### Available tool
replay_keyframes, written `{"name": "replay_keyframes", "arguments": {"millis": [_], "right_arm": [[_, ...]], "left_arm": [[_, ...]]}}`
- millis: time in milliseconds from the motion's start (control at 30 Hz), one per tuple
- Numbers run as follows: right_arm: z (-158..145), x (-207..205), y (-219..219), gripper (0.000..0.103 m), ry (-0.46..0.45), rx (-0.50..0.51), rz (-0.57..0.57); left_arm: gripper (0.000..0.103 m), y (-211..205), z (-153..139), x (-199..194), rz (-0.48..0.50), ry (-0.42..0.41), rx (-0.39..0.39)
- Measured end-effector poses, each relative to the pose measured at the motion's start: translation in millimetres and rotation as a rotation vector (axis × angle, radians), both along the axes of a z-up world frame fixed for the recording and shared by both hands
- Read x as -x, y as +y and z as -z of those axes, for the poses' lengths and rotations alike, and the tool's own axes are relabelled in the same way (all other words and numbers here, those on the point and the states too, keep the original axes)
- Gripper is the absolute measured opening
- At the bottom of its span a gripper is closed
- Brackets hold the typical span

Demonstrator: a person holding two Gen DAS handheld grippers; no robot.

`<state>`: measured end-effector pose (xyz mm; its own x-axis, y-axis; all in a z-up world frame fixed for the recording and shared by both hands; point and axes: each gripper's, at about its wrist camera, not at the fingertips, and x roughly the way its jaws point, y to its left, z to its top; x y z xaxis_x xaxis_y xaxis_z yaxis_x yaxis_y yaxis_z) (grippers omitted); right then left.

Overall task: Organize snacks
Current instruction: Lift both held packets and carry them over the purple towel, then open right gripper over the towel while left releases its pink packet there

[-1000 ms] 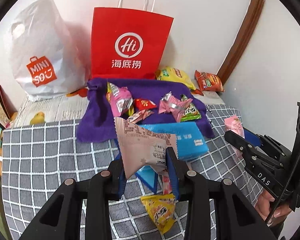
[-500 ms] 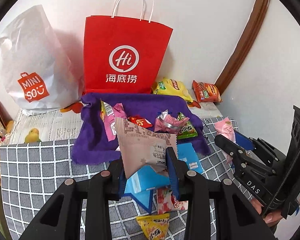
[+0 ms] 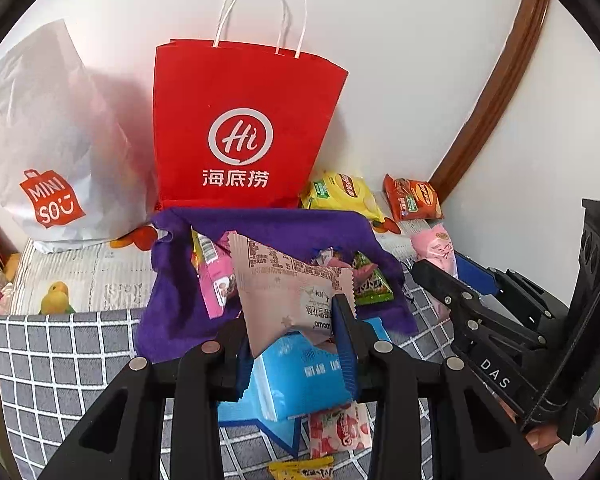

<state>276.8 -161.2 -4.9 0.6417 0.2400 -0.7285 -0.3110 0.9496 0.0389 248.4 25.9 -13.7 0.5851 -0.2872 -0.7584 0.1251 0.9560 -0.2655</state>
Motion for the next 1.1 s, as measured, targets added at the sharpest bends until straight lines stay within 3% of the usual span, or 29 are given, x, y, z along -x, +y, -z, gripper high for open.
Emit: {"name": "replay_keyframes", "arguments": {"millis": [433,633,833,1100], "right_arm": [[-2,-46,7,0.036,-0.017,-0.007,0.003],[1,-68,8,0.036,-0.020,-0.009,0.007],[30,-93,4,0.036,0.032,-0.032,0.016],[79,-121,-2,0.036,0.153,0.037,0.033]], "left_arm": [[0.033,20,0,-38,-0.034,-0.007,-0.049],[0.033,38,2,-58,-0.072,-0.003,-0.009],[0.033,33,19,-82,-0.071,0.030,0.005],[0.033,19,68,-113,-0.042,0.127,0.024]]}}
